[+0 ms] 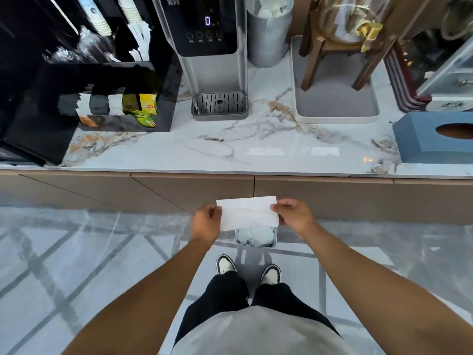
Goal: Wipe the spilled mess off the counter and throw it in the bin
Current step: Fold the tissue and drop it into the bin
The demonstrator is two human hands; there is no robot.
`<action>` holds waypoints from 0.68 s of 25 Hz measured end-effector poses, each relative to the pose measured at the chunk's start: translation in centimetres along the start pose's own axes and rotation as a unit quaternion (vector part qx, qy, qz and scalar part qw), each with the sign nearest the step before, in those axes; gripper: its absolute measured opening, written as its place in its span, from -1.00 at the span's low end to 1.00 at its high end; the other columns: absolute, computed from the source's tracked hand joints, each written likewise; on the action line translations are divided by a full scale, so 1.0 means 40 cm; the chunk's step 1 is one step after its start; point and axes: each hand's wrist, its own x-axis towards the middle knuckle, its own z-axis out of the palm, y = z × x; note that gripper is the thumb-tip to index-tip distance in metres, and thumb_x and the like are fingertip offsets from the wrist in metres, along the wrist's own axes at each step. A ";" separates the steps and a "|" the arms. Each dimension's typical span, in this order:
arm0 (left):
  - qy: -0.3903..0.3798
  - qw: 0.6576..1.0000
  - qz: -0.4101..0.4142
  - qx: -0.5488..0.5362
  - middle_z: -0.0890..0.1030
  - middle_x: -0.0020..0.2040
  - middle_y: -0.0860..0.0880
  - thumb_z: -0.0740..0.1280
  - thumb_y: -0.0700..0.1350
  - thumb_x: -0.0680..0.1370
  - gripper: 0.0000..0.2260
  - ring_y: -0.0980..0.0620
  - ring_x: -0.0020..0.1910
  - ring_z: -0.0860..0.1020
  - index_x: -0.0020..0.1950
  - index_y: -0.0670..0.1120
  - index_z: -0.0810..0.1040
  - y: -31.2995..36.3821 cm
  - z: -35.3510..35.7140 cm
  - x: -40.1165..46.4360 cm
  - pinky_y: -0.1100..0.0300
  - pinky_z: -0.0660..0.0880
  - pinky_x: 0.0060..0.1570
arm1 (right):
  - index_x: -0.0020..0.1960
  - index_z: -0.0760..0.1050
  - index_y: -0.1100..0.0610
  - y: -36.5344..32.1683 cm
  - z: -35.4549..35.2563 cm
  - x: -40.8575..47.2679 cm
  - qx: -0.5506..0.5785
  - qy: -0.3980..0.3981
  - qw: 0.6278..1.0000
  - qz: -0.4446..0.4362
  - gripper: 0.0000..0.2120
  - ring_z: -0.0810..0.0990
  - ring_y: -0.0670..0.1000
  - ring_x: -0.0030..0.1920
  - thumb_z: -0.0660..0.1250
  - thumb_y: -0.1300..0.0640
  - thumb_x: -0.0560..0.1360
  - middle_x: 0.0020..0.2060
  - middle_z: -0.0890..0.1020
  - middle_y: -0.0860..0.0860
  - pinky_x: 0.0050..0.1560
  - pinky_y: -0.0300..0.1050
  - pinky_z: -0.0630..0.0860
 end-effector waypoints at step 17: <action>-0.124 0.981 -0.132 0.068 0.65 -0.13 0.05 0.39 -0.15 0.51 -0.87 0.03 -0.03 0.58 0.02 -0.08 0.69 -0.354 0.301 0.212 0.25 0.41 -0.01 | -0.18 0.71 0.10 0.395 0.026 0.218 -0.118 0.054 0.982 0.135 -0.95 0.60 -0.02 -0.38 0.55 0.15 0.38 -0.35 0.69 0.06 -0.23 -0.14 0.60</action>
